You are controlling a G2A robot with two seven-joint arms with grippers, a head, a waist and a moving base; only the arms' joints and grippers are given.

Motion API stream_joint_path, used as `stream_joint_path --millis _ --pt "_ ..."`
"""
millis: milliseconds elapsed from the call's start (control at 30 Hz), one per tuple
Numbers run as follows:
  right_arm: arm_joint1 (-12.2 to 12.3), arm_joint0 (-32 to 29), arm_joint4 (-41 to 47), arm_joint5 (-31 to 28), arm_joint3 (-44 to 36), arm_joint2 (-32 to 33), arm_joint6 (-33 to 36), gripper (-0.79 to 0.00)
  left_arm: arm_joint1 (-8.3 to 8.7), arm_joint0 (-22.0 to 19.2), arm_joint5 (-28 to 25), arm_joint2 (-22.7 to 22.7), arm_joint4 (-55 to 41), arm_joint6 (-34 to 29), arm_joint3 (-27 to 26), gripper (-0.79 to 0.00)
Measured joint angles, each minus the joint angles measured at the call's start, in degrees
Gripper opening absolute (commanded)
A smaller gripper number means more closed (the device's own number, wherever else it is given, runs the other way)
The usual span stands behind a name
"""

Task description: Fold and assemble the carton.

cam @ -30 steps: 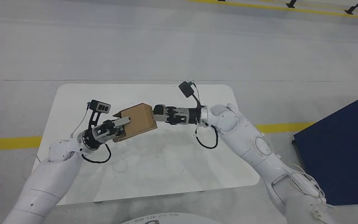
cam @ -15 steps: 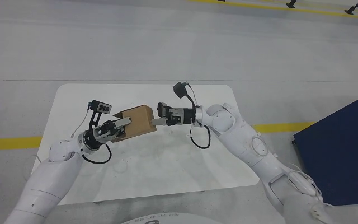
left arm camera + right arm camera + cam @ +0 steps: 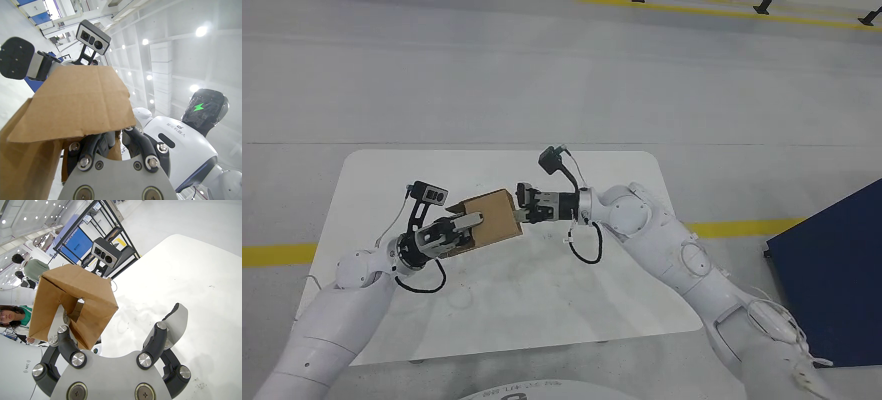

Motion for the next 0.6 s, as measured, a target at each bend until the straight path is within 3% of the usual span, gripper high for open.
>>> stream_joint_path --millis 433,600 --pt "3.0 -7.69 4.08 -7.42 -0.42 12.23 -2.71 0.0 0.25 0.94 0.28 -2.17 1.38 -0.29 -0.13 -0.785" --pt "3.75 -10.62 4.43 -8.14 -1.95 15.73 -3.59 0.0 0.7 0.09 -1.02 -2.67 11.69 3.7 1.21 -0.785"
